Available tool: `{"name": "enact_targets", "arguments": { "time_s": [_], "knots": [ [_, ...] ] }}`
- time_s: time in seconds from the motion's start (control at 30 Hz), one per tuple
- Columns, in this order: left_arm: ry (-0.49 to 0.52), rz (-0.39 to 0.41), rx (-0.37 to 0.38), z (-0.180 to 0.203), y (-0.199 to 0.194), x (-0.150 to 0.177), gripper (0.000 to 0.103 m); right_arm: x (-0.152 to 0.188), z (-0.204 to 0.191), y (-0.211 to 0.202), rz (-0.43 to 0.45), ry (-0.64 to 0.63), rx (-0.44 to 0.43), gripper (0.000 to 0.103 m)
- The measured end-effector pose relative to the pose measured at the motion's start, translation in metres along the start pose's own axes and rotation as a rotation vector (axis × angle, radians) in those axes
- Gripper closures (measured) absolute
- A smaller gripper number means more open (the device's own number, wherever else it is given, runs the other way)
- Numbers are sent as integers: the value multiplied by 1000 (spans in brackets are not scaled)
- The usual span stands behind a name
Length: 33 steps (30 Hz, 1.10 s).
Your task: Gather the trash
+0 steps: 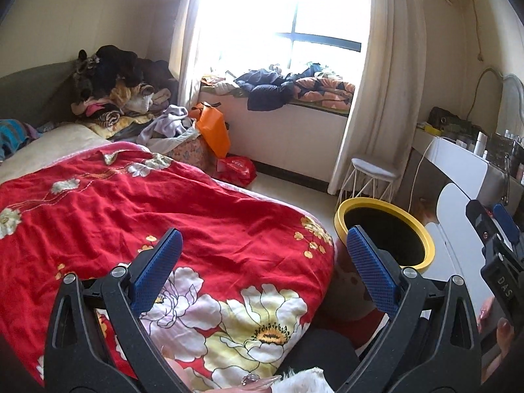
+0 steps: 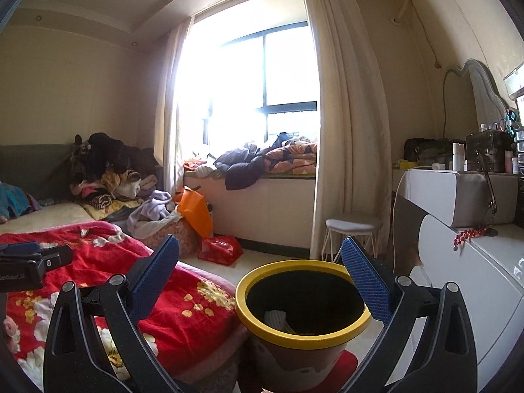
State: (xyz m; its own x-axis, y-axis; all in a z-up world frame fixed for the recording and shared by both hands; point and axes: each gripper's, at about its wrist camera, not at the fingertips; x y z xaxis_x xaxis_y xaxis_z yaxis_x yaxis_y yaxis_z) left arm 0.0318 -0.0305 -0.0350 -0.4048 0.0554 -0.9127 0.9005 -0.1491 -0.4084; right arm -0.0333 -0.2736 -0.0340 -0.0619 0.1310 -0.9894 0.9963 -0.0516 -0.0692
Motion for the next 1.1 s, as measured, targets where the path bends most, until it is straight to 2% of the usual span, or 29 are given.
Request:
{"name": "enact_targets", "arguments": {
  "time_s": [1.1],
  "knots": [
    [-3, -5, 0, 2, 0, 1, 10, 3, 2, 5, 0, 21, 34, 6]
  ]
}}
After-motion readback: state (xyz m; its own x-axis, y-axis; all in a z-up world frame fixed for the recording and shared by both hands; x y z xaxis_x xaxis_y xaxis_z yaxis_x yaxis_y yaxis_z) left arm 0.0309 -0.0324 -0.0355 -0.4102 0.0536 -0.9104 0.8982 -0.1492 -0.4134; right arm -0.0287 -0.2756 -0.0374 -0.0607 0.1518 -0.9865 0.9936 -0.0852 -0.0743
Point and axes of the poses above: each gripper's, at about its wrist camera, not at the fingertips, and y roughly the way its jaws point, z to its right, x to its underside, and after that the axes turned 7 degrees about y, right-handed
